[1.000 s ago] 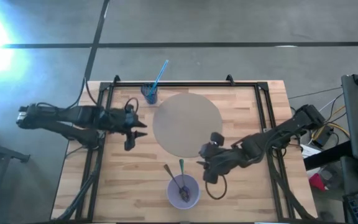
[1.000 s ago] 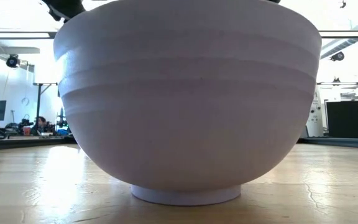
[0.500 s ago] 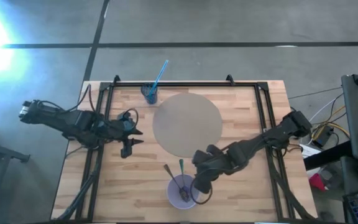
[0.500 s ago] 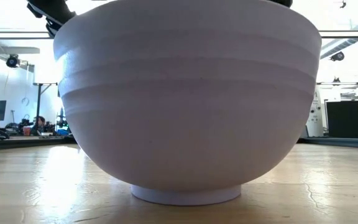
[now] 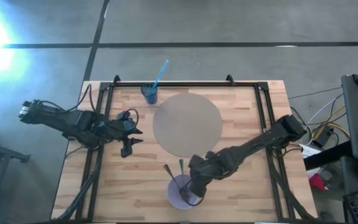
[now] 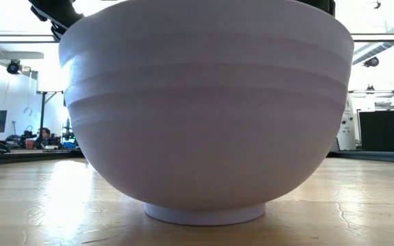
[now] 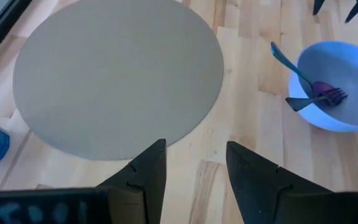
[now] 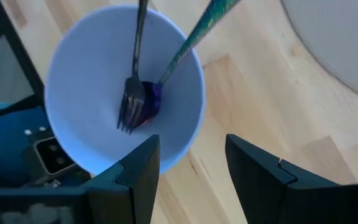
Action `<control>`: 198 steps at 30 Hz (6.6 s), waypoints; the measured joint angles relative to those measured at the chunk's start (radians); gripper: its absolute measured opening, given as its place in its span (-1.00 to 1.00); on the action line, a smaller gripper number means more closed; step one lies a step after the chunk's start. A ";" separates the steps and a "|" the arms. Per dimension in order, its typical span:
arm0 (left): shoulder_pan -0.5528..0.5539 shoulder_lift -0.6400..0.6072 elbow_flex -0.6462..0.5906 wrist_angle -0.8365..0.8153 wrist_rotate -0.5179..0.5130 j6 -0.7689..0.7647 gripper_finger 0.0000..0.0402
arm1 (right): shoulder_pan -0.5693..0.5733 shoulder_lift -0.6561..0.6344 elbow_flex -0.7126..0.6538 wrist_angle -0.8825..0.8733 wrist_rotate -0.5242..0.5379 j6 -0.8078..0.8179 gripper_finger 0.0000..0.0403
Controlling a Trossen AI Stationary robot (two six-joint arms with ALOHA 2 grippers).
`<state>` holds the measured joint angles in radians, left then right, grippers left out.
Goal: Pick & Place Utensil
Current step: Put the purple bowl with the utensils on the brown mat
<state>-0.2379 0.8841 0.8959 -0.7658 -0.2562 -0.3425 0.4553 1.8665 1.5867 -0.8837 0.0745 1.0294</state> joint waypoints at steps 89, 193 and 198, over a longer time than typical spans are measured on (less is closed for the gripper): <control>0.000 0.015 -0.001 -0.006 0.000 -0.002 -0.21 | -0.043 0.116 -0.040 0.101 -0.022 -0.193 -0.96; 0.000 0.015 -0.001 -0.013 -0.027 0.029 -0.21 | -0.807 -0.007 -0.245 0.160 -0.137 -0.670 -0.96; 0.000 0.015 -0.001 -0.013 -0.027 0.029 -0.21 | -0.807 -0.007 -0.242 0.161 -0.134 -0.670 -0.91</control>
<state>-0.2382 0.8993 0.8951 -0.7792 -0.2832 -0.3138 -0.3519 1.8599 1.3449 -0.7223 -0.0597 0.3592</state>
